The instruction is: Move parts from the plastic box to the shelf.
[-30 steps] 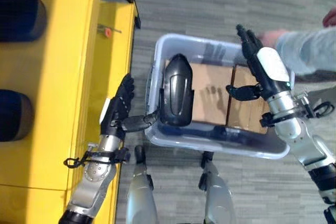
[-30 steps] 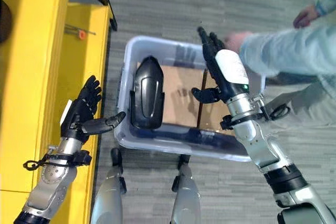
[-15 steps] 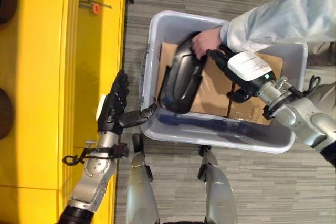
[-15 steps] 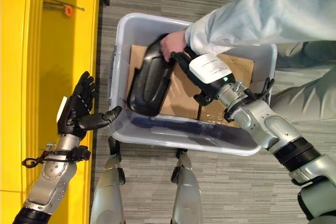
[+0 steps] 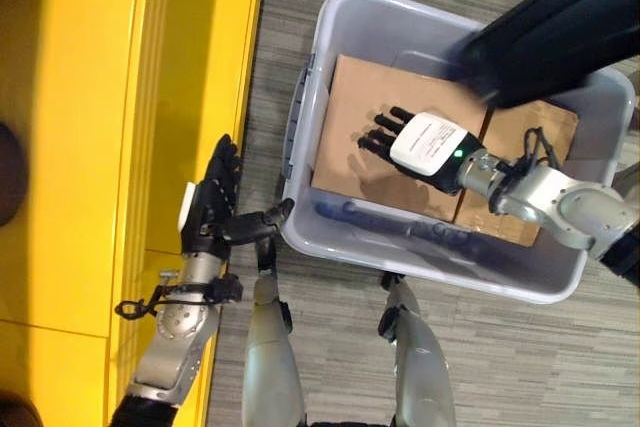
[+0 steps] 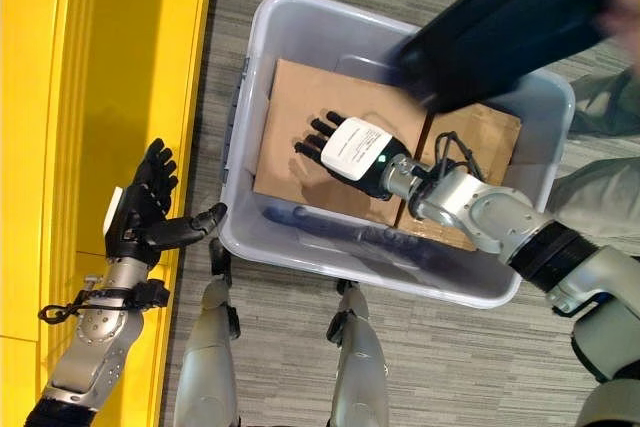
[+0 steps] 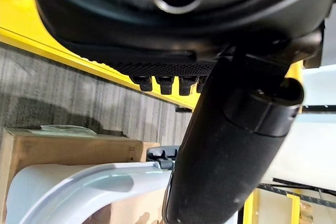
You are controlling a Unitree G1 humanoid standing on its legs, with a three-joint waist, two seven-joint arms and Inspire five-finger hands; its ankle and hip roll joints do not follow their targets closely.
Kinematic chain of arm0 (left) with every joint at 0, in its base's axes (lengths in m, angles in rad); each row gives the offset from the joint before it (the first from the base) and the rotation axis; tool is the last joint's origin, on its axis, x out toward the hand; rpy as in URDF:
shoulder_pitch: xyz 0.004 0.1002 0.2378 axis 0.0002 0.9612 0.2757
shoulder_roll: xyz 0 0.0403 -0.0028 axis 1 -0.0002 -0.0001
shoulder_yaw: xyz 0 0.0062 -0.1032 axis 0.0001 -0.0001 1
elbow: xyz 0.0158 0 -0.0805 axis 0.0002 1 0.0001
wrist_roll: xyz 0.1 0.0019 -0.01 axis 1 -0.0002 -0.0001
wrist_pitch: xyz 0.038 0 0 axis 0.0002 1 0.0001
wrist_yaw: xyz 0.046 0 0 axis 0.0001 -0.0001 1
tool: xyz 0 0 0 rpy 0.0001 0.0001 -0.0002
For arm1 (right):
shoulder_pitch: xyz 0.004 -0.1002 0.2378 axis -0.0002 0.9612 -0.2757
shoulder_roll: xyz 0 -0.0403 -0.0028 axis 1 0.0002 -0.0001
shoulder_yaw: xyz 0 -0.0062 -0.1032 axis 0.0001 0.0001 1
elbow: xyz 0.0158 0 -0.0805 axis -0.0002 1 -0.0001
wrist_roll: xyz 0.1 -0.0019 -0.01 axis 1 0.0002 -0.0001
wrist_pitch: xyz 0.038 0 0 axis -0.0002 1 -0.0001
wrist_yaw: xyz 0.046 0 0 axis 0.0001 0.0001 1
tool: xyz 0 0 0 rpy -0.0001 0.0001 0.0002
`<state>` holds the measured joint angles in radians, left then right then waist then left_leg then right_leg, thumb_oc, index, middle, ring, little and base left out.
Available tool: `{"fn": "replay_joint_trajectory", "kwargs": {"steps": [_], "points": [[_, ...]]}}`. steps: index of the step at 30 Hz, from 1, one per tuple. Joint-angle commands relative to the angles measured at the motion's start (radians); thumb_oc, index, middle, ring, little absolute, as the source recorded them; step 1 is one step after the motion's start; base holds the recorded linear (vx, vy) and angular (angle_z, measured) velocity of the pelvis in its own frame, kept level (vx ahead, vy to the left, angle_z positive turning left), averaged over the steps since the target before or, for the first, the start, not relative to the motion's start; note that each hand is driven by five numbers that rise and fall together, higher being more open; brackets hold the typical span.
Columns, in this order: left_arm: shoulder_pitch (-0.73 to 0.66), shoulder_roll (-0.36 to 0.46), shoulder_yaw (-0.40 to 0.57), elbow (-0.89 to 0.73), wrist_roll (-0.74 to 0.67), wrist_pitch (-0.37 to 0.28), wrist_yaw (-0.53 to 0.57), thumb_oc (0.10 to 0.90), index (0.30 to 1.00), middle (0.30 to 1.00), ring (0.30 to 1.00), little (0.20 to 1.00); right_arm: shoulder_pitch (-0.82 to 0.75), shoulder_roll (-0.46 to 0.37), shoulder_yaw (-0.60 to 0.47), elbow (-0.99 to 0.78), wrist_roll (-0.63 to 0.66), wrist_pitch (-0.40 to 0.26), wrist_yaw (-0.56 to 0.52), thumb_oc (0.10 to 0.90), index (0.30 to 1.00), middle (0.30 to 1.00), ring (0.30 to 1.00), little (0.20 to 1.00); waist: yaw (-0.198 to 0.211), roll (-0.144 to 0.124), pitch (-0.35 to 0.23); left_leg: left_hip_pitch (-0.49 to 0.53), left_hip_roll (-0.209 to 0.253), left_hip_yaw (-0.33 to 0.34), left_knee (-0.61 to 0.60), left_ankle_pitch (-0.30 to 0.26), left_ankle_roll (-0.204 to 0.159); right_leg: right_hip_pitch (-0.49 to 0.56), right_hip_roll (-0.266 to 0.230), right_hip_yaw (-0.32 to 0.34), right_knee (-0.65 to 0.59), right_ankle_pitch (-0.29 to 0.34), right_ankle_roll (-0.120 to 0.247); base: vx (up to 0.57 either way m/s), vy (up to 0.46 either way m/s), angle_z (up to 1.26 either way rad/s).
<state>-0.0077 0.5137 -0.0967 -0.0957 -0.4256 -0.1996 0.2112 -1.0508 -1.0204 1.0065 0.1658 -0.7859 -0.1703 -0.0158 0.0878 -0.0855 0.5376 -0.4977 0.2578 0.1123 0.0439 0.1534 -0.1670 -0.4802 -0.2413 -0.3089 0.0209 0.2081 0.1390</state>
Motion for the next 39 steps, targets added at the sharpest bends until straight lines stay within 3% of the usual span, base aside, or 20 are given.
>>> {"fn": "replay_joint_trajectory", "kwargs": {"steps": [1,5,11,14,15,16,22,39], "points": [[0.010,0.013,0.041,-0.130,0.021,-0.100,0.005,0.900,1.000,1.000,1.000,1.000,-0.104,-0.011,0.003,-0.040,0.000,-0.013,-0.010,0.900,1.000,1.000,1.000,1.000,0.008,-0.023,-0.018,0.045,0.074,0.017,-0.030,0.027,-0.056,-0.013,-0.070,-0.027,0.079,-0.014,0.075,0.00,0.000,0.00],[0.006,0.006,0.037,-0.127,0.019,-0.100,0.004,0.900,1.000,1.000,1.000,1.000,-0.082,0.013,0.001,-0.023,0.006,-0.013,-0.002,0.900,1.000,1.000,1.000,1.000,0.009,-0.020,-0.018,0.045,0.072,0.014,-0.034,0.028,-0.055,-0.011,-0.072,-0.033,0.076,-0.013,0.074,0.00,0.003,0.03],[-0.009,-0.015,0.037,-0.108,0.033,-0.091,0.013,0.900,1.000,1.000,1.000,1.000,0.110,0.044,-0.214,-0.034,0.049,0.034,-0.073,0.900,1.000,1.000,1.000,1.000,-0.009,-0.031,-0.018,0.113,0.066,0.028,-0.047,0.014,-0.052,0.052,-0.073,-0.031,0.064,-0.013,0.080,0.00,0.034,0.02],[-0.031,-0.023,0.028,-0.096,0.043,-0.090,0.024,0.900,1.000,1.000,1.000,1.000,0.244,0.098,-0.371,-0.046,0.085,0.059,-0.133,0.900,1.000,1.000,1.000,1.000,-0.017,-0.036,-0.018,0.153,0.057,0.035,-0.055,0.015,-0.047,0.093,-0.077,-0.030,0.049,-0.003,0.082,0.00,0.025,-0.01],[-0.032,-0.022,0.027,-0.096,0.043,-0.090,0.024,0.900,1.000,1.000,1.000,1.000,0.247,0.098,-0.374,-0.048,0.084,0.059,-0.132,0.900,1.000,1.000,1.000,1.000,-0.015,-0.037,-0.018,0.153,0.056,0.035,-0.056,0.016,-0.047,0.093,-0.078,-0.030,0.048,-0.001,0.082,0.02,0.038,-0.04],[-0.045,-0.027,0.019,-0.094,0.048,-0.090,0.024,0.900,1.000,1.000,1.000,1.000,0.291,0.145,-0.431,-0.043,0.088,0.071,-0.166,0.900,1.000,1.000,1.000,1.000,-0.017,-0.031,-0.026,0.190,0.053,0.039,-0.061,0.004,-0.046,0.132,-0.080,-0.029,0.042,-0.006,0.085,0.02,0.027,-0.04],[-0.039,-0.024,0.015,-0.093,0.047,-0.091,0.017,0.900,1.000,1.000,1.000,1.000,0.296,0.177,-0.445,-0.041,0.078,0.075,-0.181,0.900,1.000,1.000,1.000,1.000,-0.017,-0.029,-0.074,0.229,0.043,0.041,-0.061,-0.006,-0.038,0.178,-0.087,-0.027,0.027,-0.003,0.086,0.03,0.029,-0.04],[-0.024,-0.020,0.029,-0.096,0.050,-0.087,0.012,0.900,1.000,1.000,1.000,1.000,0.325,0.199,-0.469,-0.027,0.092,0.077,-0.184,0.900,1.000,1.000,1.000,1.000,-0.021,-0.027,-0.122,0.266,0.033,0.038,-0.057,-0.025,-0.025,0.218,-0.086,-0.014,0.030,-0.022,0.084,0.01,0.003,0.00]]}}
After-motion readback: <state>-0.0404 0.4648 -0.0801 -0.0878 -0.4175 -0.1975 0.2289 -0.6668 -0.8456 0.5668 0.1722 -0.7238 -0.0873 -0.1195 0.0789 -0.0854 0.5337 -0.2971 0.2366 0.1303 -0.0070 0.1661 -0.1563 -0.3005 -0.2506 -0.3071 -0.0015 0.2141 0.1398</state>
